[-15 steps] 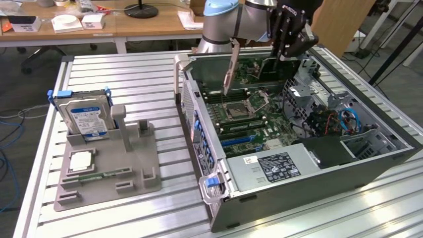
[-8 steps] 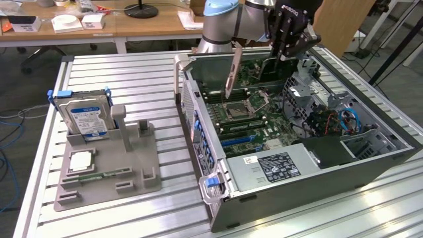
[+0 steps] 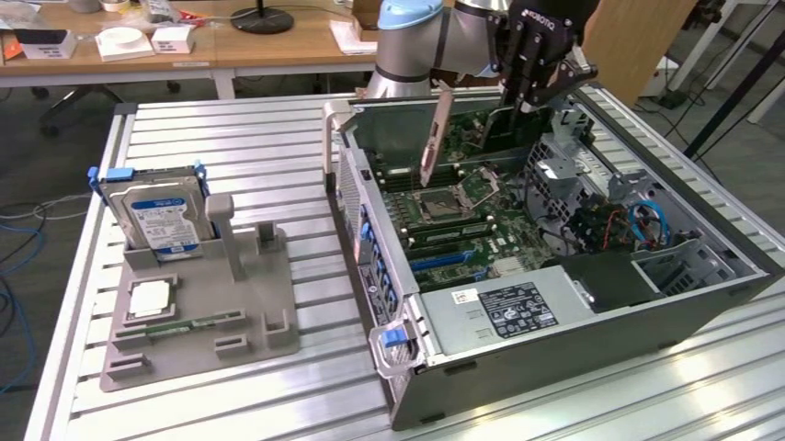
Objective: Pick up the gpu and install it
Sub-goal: 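Insert the gpu into the slot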
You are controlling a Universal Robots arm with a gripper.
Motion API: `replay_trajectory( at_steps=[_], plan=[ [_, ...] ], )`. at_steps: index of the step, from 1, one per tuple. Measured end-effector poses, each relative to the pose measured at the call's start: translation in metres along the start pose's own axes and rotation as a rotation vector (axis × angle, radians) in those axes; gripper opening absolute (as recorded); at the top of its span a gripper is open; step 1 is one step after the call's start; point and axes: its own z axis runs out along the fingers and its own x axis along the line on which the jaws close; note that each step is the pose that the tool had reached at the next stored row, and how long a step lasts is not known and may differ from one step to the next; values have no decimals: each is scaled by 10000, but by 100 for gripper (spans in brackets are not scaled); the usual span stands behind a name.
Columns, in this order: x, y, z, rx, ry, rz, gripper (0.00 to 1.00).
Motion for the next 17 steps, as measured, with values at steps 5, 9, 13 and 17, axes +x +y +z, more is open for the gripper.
replay_trajectory(
  at_steps=[5, 9, 13, 17],
  plan=[
    [0, 2, 27, 20, 41, 916, 26],
    [-6, 2, 44, 30, 58, 1371, 26],
    [-6, 2, 43, 29, 61, 1372, 26],
    [-8, 1, 58, 36, 61, 1370, 26]
  ],
)
